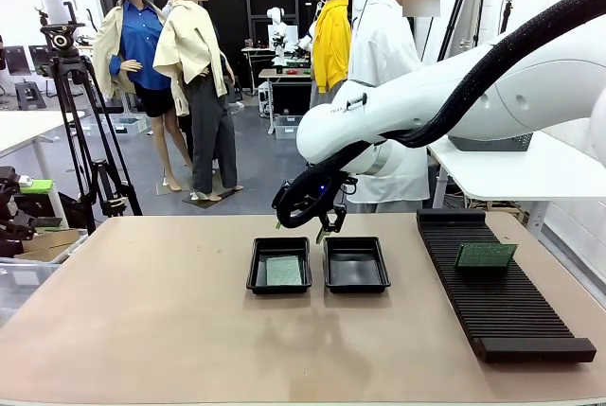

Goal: Inspect and transfer BCBs to ESD trays.
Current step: Pick up the ESD tray and place it on the left side of the table.

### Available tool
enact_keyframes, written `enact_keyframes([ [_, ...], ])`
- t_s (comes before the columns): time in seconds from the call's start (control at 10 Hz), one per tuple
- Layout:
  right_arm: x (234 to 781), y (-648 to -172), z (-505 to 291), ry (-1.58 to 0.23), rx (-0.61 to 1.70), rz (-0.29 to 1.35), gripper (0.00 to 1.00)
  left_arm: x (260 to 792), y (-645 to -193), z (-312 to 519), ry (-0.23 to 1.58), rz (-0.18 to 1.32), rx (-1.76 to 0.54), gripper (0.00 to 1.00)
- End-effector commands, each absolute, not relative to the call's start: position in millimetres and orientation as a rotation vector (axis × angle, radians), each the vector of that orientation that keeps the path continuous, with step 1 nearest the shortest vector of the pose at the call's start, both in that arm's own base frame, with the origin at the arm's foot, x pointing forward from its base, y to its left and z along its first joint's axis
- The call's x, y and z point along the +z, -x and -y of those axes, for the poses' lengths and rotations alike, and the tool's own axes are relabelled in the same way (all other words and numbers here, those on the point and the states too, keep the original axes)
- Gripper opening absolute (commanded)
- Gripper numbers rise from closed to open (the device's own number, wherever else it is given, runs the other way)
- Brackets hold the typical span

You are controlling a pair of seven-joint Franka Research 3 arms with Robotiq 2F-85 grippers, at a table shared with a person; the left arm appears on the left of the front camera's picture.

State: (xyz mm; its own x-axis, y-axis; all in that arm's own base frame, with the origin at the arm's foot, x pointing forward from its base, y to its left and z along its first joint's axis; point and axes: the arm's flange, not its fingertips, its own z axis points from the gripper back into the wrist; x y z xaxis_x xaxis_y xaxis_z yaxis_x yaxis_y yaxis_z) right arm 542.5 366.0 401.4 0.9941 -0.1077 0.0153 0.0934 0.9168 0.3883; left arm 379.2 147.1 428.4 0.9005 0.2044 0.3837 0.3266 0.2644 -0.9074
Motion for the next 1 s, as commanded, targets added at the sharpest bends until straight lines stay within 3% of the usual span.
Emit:
enact_keyframes([
  [0.0,400,-544,-365,-0.414,-0.107,0.042,1.0,430,-378,-148,1.32,0.477,-0.073,0.98],
  [0.4,405,-541,-355,-0.409,-0.098,0.04,1.0,436,-384,-146,1.346,0.477,-0.047,0.98],
  [0.9,440,-543,-266,-0.558,-0.077,-0.014,1.0,495,-408,-86,1.186,0.376,-0.027,0.98],
])
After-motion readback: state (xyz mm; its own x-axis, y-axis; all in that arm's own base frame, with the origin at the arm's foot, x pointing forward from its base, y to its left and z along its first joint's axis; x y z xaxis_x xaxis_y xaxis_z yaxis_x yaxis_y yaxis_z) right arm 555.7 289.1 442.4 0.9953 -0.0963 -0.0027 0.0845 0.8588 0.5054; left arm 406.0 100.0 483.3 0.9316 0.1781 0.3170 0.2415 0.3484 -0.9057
